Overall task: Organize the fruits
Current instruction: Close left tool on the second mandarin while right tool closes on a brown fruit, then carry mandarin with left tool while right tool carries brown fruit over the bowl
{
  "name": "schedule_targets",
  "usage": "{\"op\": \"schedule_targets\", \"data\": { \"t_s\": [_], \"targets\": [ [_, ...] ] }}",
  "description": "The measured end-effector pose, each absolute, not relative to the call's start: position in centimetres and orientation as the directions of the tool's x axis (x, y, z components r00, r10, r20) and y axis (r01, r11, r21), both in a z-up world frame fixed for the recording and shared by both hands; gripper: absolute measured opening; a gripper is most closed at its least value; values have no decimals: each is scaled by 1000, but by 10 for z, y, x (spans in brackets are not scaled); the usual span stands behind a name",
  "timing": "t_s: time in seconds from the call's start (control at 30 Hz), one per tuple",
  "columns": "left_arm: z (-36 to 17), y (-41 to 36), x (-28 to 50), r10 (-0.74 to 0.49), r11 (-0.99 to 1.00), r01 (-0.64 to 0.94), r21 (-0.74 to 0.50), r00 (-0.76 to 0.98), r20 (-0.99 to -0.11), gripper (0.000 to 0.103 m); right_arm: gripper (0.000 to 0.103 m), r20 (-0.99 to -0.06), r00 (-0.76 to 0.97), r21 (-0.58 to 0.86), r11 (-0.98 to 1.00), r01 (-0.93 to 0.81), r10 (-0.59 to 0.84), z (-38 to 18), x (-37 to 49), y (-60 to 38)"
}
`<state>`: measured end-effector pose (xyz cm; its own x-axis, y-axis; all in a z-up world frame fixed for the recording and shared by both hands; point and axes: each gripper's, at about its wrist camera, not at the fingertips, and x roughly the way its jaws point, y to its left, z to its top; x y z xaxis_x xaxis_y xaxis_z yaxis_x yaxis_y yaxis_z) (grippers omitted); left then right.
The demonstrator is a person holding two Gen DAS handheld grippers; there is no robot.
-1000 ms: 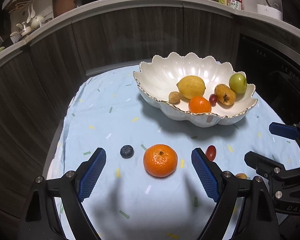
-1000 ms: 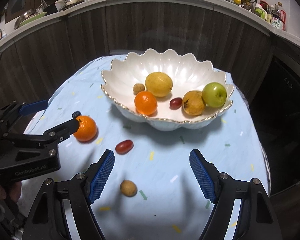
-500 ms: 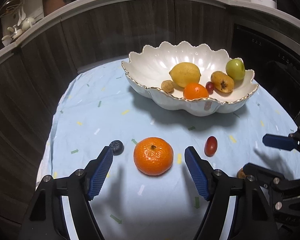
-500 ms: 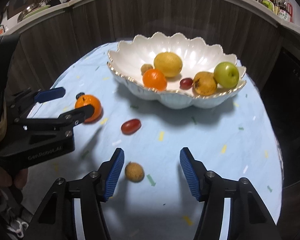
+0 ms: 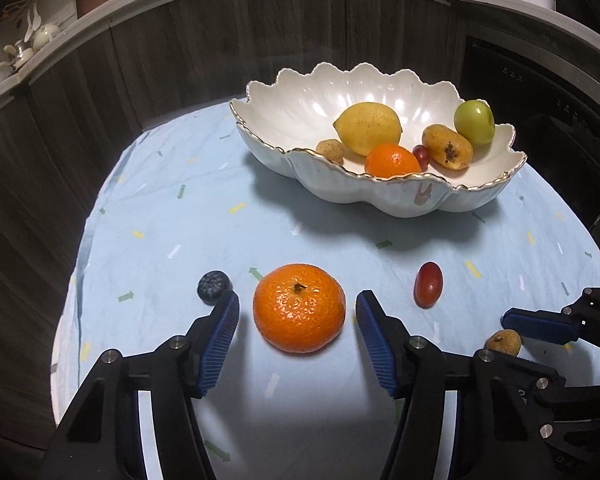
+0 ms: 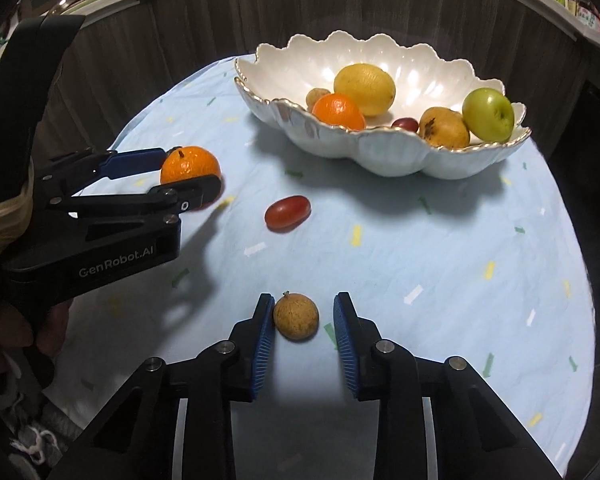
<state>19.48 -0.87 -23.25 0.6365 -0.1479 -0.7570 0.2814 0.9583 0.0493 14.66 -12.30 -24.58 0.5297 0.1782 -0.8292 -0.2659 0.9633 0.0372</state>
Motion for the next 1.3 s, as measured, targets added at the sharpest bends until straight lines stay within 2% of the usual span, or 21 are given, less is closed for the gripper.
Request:
{"op": "schedule_targets", "data": {
  "t_s": [0.07,0.23,0.7,1.3],
  "targets": [
    [-235,-10,195,-155,957,288,44,629,-762,53,23,-828,529,43,961,-273,187,-246,146,-122],
    [-236,-11,196,-144,958,281,52,633,-761,48,23,-826,530,48,961,-273,192,-245,148,-123],
    [-229,-12,192,-147,959,279,50,640,-755,45,23,-811,553,49,964,-261,191,-232,147,-129],
    [-184,-24,190,-141,960,271,69,682,-718,45,23,-745,644,42,976,-214,173,-190,152,-149]
  ]
}}
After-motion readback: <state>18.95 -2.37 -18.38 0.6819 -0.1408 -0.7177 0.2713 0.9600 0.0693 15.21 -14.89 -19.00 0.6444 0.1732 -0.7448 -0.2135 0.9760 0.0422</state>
